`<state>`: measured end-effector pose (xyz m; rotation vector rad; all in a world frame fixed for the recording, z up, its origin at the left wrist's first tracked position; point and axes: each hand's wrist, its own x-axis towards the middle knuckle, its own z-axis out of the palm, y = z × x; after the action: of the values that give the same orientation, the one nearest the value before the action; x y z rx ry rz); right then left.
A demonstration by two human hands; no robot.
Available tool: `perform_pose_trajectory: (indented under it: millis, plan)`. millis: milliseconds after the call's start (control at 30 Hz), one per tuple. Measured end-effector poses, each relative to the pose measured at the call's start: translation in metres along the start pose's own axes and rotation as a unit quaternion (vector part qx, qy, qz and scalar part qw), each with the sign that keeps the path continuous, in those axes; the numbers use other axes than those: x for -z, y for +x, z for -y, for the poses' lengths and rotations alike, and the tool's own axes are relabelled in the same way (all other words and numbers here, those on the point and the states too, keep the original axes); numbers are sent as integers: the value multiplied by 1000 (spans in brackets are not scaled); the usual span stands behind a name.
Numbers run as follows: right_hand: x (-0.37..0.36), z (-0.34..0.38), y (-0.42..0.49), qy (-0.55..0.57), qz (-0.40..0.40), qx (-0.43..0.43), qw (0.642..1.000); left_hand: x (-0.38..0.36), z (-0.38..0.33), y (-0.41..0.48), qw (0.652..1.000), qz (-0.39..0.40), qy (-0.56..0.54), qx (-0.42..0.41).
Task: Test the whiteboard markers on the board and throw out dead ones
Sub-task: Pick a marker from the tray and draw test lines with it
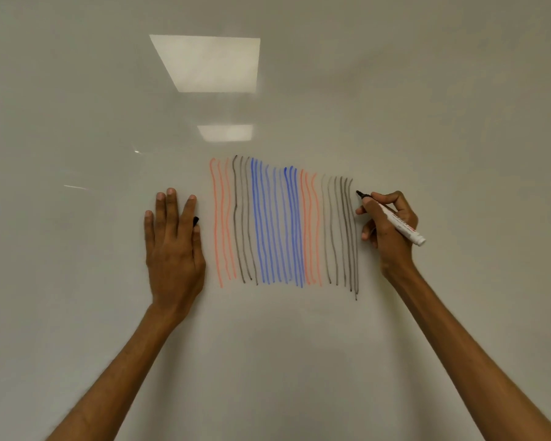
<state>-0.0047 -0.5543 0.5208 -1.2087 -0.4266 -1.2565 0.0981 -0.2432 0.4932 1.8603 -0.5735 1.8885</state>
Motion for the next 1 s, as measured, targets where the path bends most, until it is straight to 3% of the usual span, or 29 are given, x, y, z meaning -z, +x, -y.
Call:
perform_pose_trajectory:
  millis: [1000]
  plan:
    - [13, -8, -12, -32, 7, -11, 999, 0, 0, -1, 1000, 4, -8, 9]
